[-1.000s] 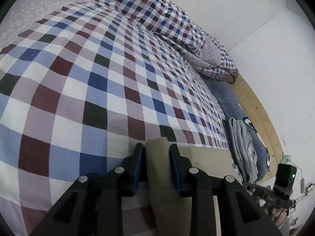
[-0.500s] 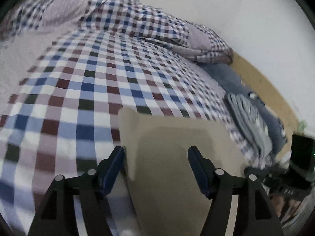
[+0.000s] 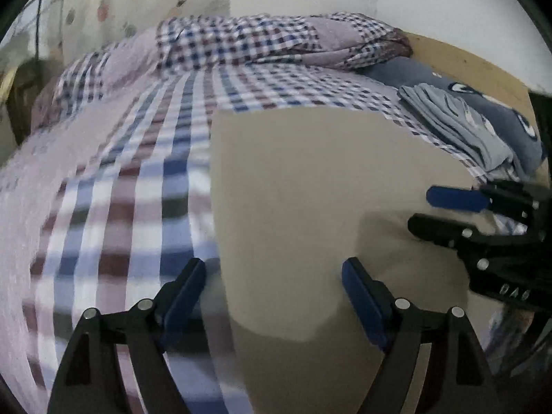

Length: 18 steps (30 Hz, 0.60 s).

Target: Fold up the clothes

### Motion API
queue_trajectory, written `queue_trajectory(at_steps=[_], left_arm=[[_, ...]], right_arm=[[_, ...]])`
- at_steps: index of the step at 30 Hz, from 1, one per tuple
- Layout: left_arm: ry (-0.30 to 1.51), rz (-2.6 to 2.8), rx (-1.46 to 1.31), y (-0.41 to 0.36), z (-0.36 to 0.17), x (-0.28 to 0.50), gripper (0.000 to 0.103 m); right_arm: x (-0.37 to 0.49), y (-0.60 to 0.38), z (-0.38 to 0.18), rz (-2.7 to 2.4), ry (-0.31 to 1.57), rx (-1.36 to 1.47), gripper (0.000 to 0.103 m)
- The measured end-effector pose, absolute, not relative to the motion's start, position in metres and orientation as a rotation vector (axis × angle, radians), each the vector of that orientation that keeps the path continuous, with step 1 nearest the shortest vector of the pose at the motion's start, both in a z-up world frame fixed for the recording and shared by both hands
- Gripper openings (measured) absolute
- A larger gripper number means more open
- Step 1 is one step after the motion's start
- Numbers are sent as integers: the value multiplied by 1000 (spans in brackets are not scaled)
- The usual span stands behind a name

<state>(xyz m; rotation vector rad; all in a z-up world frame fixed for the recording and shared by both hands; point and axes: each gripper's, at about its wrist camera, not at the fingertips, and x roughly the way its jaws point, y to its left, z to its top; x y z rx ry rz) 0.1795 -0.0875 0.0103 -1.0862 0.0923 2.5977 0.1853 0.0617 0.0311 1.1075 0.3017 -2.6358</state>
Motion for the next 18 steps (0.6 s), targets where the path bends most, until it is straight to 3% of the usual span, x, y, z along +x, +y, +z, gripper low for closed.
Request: queue_trajectory(at_steps=[6, 12, 15, 18], left_arm=[[149, 2598, -1128, -96, 4, 221, 85], [159, 2592, -1206, -104, 1, 251, 85], [138, 2591, -1250, -107, 0, 256, 85], [93, 2593, -1269, -111, 4, 261, 85]], right_arm=[[225, 55, 21, -2675, 326, 1159, 44], [261, 58, 16, -2698, 225, 1250, 47], [276, 61, 13, -2684, 179, 1312, 57], [291, 57, 7, -2647, 207, 1371, 58]])
